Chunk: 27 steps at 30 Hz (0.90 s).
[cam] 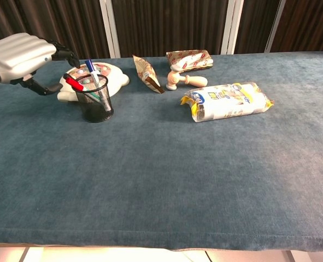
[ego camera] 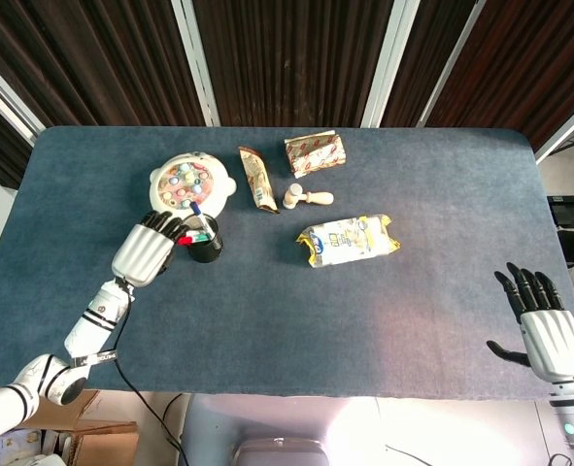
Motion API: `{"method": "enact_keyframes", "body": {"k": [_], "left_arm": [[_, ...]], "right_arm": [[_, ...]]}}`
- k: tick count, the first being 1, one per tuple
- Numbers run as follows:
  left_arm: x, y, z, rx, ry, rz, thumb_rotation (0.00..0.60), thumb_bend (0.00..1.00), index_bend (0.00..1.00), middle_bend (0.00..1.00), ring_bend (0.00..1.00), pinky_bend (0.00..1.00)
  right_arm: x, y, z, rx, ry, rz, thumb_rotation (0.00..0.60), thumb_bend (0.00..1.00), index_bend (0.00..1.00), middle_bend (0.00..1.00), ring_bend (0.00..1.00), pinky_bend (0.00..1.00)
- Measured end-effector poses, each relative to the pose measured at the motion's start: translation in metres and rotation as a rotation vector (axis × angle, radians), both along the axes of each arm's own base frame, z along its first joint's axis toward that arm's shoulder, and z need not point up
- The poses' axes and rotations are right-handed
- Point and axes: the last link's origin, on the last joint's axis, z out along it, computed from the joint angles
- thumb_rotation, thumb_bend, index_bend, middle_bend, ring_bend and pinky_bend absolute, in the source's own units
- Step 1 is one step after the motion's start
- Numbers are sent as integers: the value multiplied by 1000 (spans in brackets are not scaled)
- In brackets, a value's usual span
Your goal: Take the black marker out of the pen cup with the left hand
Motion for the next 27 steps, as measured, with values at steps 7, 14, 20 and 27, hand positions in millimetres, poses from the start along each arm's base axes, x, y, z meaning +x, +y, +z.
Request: {"method": "enact_keyframes", "body": {"k": [7,14,20,27], "left_arm": [[-4,12,-6,23,8,3,600,393,403,369,288,302],[-4,19,-8,32,-24,5,600,393,447,427,316,319],[-1,23,-12,26,-64,11,600,394,480,473,335,337],[3,25,-15,31,-79,9,600,441,575,601,402,376]], "right_arm": [[0,0,0,2,3,-8,600,49,0,0,0,0],[1,0,-1,4,4,-11,600,49,0,0,0,0],[-1,0,0,0,4,-20,600,49,0,0,0,0],[-4,1,1,-3,1,-27,600,49,0,0,0,0]]}}
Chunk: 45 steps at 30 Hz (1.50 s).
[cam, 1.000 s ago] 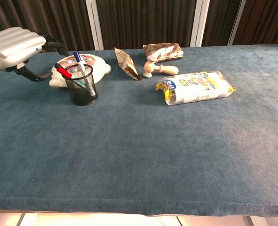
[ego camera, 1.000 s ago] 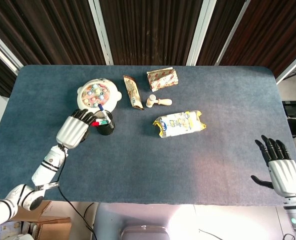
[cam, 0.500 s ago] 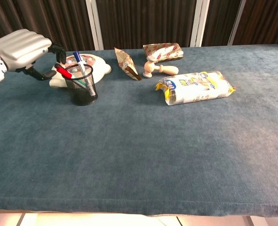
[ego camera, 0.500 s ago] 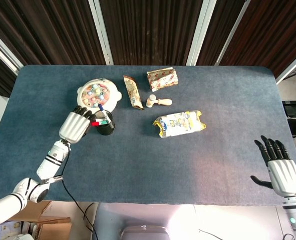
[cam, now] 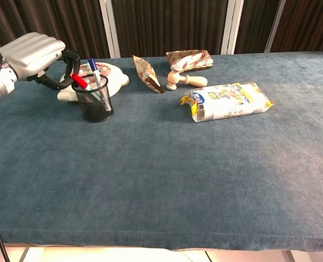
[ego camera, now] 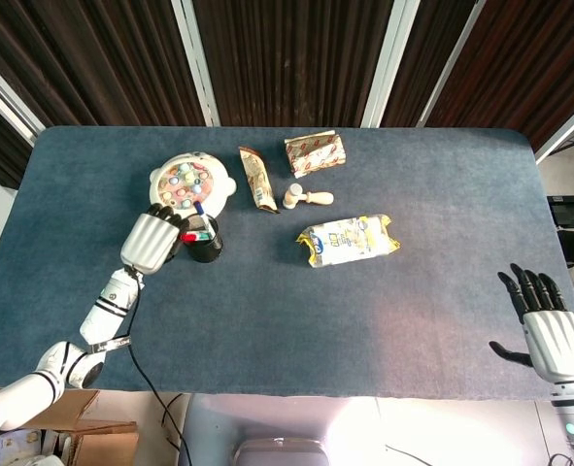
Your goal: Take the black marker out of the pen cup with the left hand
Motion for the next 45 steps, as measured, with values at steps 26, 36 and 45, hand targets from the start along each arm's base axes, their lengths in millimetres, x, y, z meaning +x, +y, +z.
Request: {"method": "enact_keyframes", "body": {"k": [26,36,45], "left_arm": [[1,-48,51,88,-147,-100,600,544,641,684,490,415],[22,-90,62,81,-272,-221,600,545,642,688,494,418],[47,-98,25,-6,-322,-247,600,562,640,689,494,402]], "right_arm": [[-1,1,1,0,-9,8,600,50,0,0,0,0],[2,-1,-1,7,-8,20,600,50,0,0,0,0],[1,-1,-1,6,-9,18,600,49,0,0,0,0]]}}
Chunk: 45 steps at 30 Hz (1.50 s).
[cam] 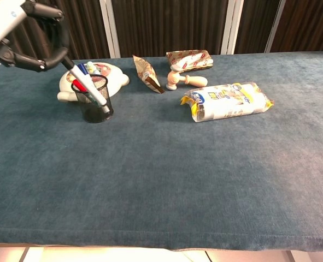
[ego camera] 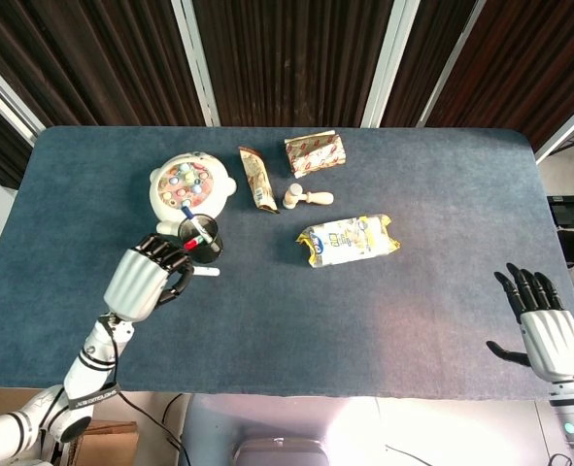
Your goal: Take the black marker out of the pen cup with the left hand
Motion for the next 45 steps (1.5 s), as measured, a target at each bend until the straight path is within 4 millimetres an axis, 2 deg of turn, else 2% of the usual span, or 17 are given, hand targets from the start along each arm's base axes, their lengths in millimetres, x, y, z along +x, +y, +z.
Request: {"method": "enact_keyframes", "body": {"k": [4,8,12,15,17,19,21,22,24,28,31,34,37,40,41,45], "left_arm": [[26,6,-37,-76,-12,-18,600,584,637,686,494,384],[47,26,-73,-100,28,-18,600,584,634,684,491,381],[62,52,-96,-103,77,14,600,572,613,668,468,367],[72,70,-108,-114,98,61,600,548,558,613,421,348],[77,78,-111,-118,94,94,600,496,441,503,334,319],[78,83,-112,-120,90,122,600,432,219,320,195,268],[78,86,-111,-119,85,149,600,385,40,159,72,216],[79,85,-110,-119,78,154,600,370,13,124,45,203],[81,84,-106,-114,53,156,600,348,0,72,8,179],[81,78,-91,-104,-1,155,600,335,0,64,5,163],[73,73,-73,-92,-22,161,600,332,0,73,8,148],[56,64,-47,-73,-28,185,600,331,9,87,14,137],[29,51,-15,-46,-20,240,600,329,40,94,15,124],[-9,34,23,-8,9,330,600,329,55,98,21,121],[-28,26,38,11,30,376,600,328,56,99,23,121],[-88,-13,78,56,99,529,600,329,68,101,24,117]], "right_arm": [[-2,0,-1,2,-1,-8,600,49,0,0,0,0],[-3,2,-2,4,-1,-8,600,49,0,0,0,0],[-5,3,-1,3,2,-16,600,49,0,0,0,0],[-6,5,1,1,2,-21,600,49,0,0,0,0],[-7,5,1,-2,2,-24,600,49,0,0,0,0],[-8,6,2,-3,3,-29,600,49,0,0,0,0],[-9,7,2,-3,2,-32,600,49,0,0,0,0],[-9,7,2,-3,2,-33,600,49,0,0,0,0],[-9,7,1,-3,0,-32,600,49,0,0,0,0],[-9,8,3,-7,-1,-29,600,49,0,0,0,0],[-11,9,5,-12,-1,-34,600,48,0,0,0,0],[-13,9,6,-13,0,-42,600,49,0,0,0,0],[-14,9,6,-5,-2,-46,600,49,0,0,0,0],[-15,8,7,4,-9,-49,600,49,0,0,0,0],[-15,8,7,6,-12,-49,600,49,0,0,0,0],[-16,8,7,11,-26,-46,600,49,0,0,0,0]]}}
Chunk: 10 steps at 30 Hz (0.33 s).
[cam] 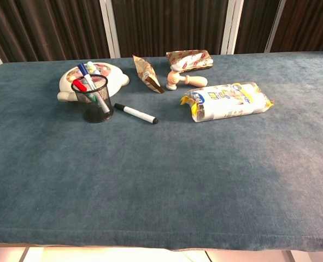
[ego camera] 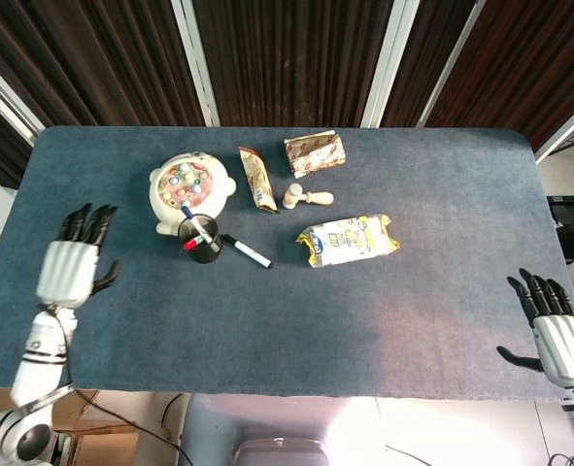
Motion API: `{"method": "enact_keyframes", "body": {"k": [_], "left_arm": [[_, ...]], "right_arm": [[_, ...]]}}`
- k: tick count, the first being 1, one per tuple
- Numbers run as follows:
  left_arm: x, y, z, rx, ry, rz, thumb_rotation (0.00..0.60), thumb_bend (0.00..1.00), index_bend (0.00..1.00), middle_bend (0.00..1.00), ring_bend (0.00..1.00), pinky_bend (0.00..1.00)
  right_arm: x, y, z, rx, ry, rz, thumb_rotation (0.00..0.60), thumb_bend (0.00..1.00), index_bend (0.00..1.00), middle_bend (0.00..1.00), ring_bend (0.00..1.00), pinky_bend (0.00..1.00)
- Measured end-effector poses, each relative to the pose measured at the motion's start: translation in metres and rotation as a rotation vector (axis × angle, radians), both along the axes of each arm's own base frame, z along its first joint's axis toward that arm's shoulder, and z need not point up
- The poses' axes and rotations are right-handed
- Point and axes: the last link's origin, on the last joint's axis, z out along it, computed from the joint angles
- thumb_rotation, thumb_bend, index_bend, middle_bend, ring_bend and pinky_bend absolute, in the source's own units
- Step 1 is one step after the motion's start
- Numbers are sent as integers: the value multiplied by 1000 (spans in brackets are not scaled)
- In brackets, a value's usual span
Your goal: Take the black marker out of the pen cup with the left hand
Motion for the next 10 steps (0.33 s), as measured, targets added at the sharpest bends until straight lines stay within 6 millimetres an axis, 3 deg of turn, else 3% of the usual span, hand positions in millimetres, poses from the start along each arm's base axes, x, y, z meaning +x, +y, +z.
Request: {"method": "enact_keyframes", "body": {"k": [5,10], "left_arm": [[-49,-57,18,30,13,119,600,330,80,103,24,88],[-70,-101,21,30,9,160,600,330,85,105,24,84]], "right_arm": [[0,1,-2,2,-5,10,600,49,0,0,0,0],[2,3,-3,5,-4,26,600,49,0,0,0,0]]}}
